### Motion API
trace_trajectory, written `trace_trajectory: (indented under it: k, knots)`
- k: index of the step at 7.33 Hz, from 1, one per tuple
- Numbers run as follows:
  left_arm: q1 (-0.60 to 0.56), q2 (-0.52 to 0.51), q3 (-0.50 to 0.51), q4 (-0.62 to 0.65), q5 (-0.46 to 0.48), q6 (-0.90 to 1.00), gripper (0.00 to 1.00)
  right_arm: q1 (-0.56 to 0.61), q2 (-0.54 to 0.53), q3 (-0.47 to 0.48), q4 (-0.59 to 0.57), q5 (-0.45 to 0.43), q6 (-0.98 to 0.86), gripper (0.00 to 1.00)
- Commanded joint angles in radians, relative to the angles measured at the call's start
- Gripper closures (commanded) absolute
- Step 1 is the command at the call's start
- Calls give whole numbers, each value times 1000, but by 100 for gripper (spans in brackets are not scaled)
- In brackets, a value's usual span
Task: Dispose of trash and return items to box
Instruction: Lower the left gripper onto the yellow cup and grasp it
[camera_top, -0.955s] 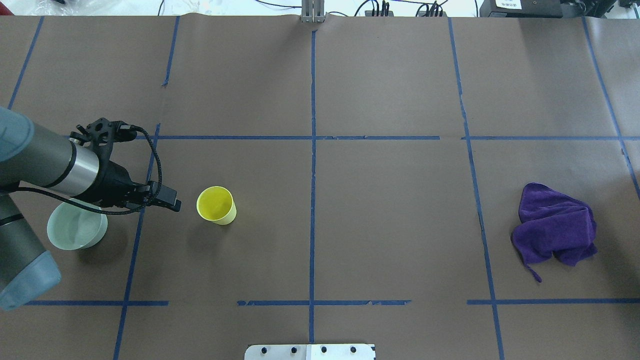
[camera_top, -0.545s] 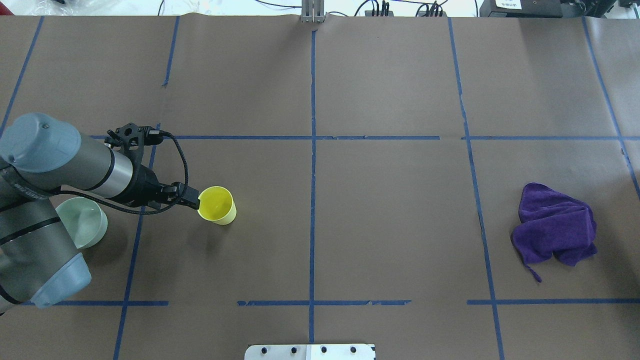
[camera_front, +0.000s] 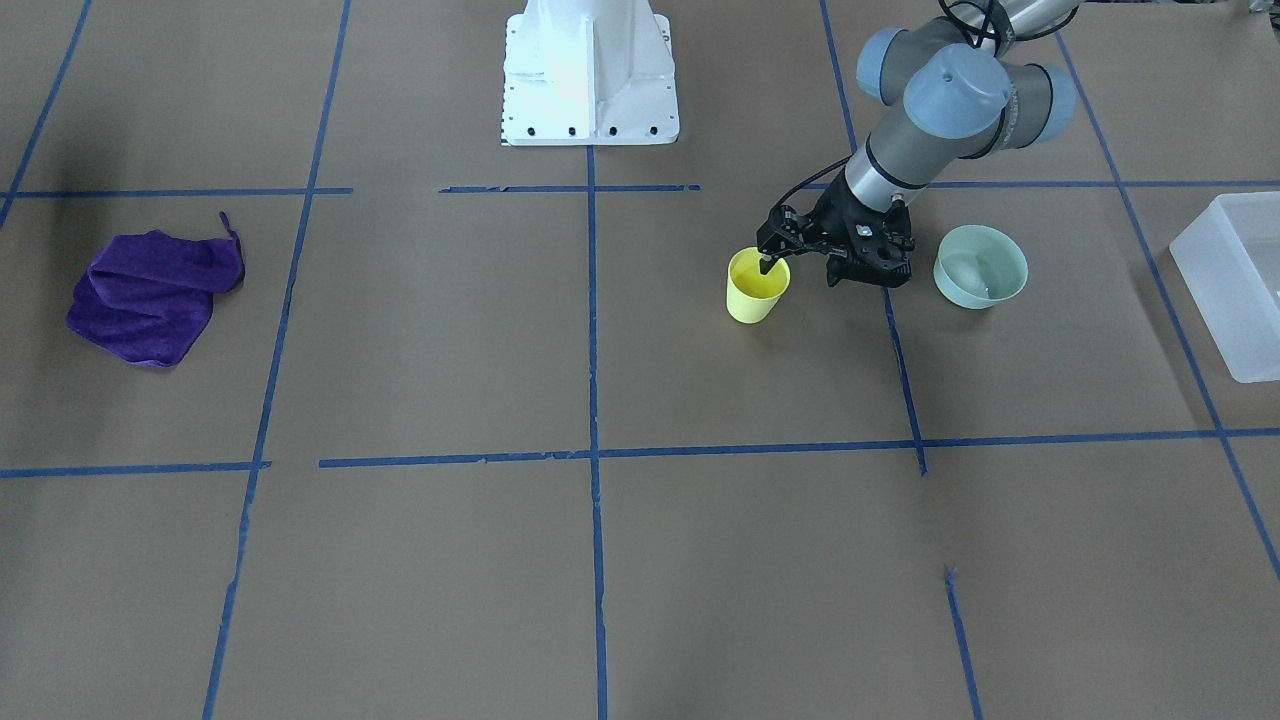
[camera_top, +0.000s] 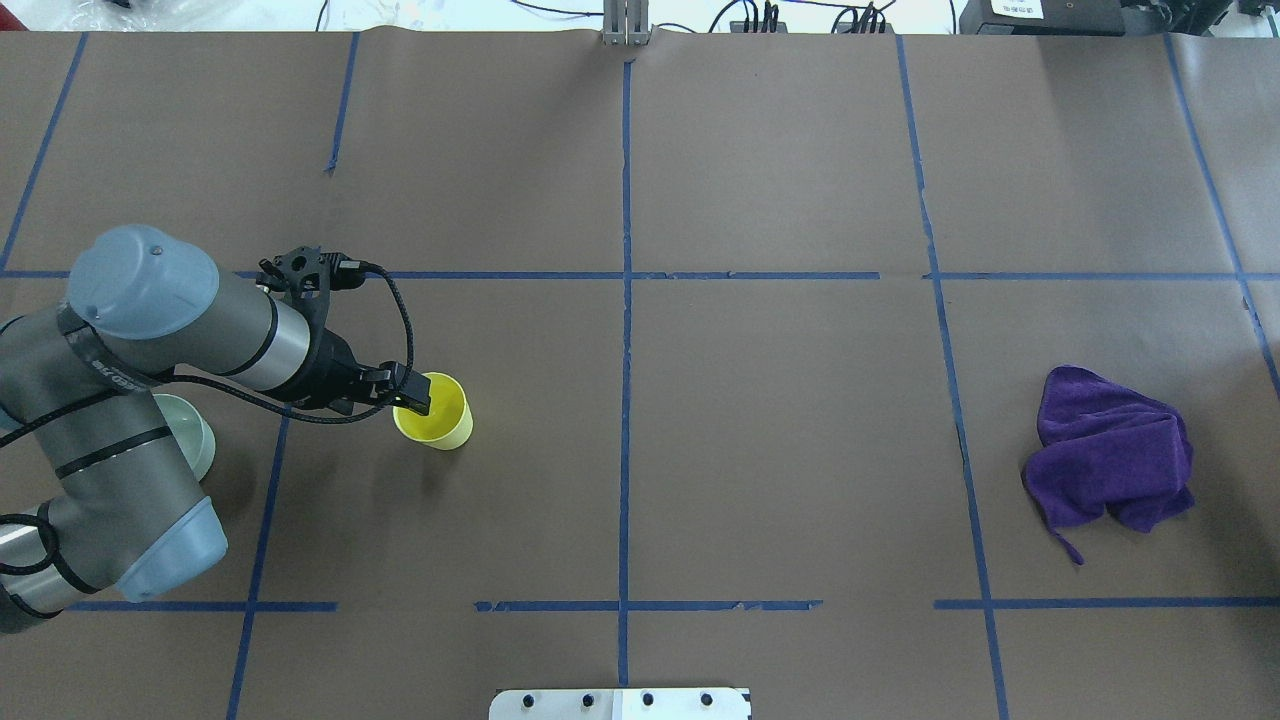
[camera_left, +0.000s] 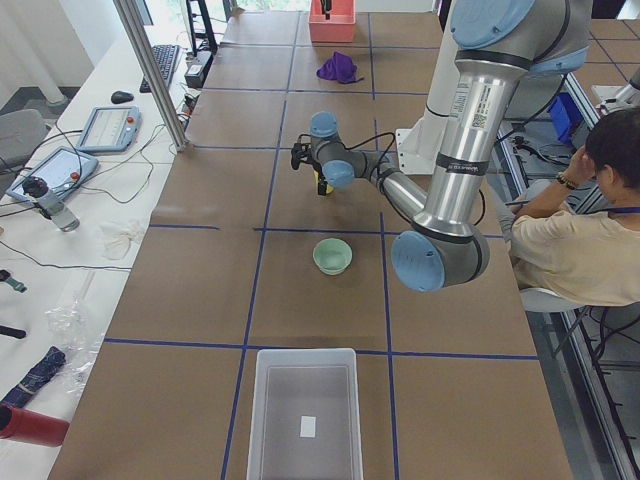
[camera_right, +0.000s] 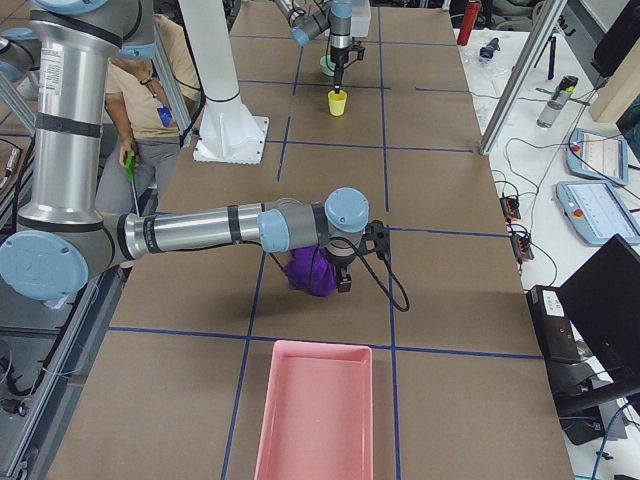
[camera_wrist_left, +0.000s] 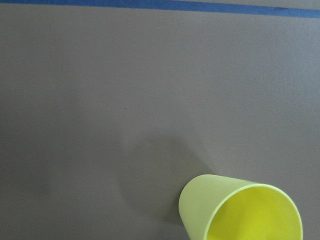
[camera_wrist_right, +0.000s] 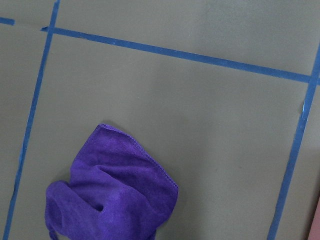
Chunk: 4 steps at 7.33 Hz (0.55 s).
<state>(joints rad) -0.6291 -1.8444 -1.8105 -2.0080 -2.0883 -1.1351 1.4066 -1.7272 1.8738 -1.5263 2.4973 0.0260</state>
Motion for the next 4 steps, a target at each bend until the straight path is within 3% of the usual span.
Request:
trace_trajectory:
  k: [1, 3, 4]
  knots:
    - [54, -10, 26, 0, 75, 0, 18, 0, 0, -1, 0, 0, 0, 0]
    - [82, -16, 42, 2, 119, 0, 64, 0, 0, -4, -1, 0, 0, 0]
    - [82, -16, 43, 2, 119, 0, 79, 0, 0, -4, -1, 0, 0, 0]
